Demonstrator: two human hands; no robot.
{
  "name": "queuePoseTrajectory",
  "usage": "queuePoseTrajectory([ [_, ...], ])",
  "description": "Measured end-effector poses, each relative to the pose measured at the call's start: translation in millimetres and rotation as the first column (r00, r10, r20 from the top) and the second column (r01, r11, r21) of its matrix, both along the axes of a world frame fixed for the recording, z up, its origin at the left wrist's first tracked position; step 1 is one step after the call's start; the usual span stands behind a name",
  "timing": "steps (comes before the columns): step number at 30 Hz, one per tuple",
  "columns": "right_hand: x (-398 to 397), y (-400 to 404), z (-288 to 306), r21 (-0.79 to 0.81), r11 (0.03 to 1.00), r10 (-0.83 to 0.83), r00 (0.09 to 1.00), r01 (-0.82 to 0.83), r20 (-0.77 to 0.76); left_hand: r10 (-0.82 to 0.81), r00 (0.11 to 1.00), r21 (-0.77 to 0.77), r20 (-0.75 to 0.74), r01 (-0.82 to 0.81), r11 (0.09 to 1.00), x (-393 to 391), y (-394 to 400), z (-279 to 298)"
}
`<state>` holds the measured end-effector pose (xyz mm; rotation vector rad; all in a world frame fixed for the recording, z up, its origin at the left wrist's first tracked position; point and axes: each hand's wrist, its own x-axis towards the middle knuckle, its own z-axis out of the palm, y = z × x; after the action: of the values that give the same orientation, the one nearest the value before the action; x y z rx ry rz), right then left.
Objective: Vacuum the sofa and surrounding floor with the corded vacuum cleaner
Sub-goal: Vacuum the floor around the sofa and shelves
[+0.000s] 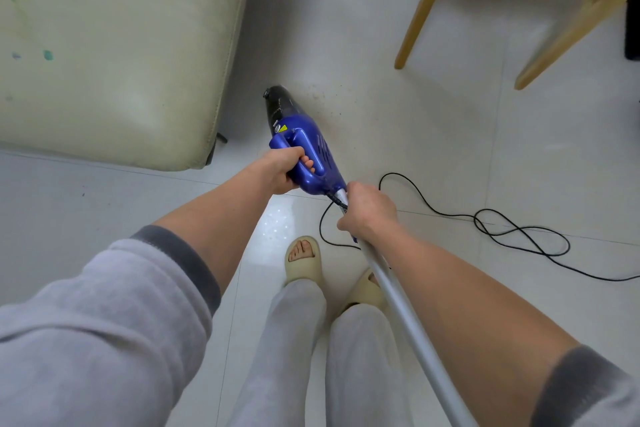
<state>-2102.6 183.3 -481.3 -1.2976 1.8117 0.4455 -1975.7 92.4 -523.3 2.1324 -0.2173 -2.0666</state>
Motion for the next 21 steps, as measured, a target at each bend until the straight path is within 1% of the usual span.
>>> queuePoseTrajectory([
  [14,-40,20,-5,-0.027,0.999,-0.035,0.999,0.034,-0.015,-0.060,0.998,0.001,0.007,0.060,0.998,-47,12,-10],
  [21,-58,31,-7,-0.030,0.994,-0.101,0.995,0.101,-0.022,-0.112,0.994,0.001,0.009,0.112,0.994,-70,16,-12],
])
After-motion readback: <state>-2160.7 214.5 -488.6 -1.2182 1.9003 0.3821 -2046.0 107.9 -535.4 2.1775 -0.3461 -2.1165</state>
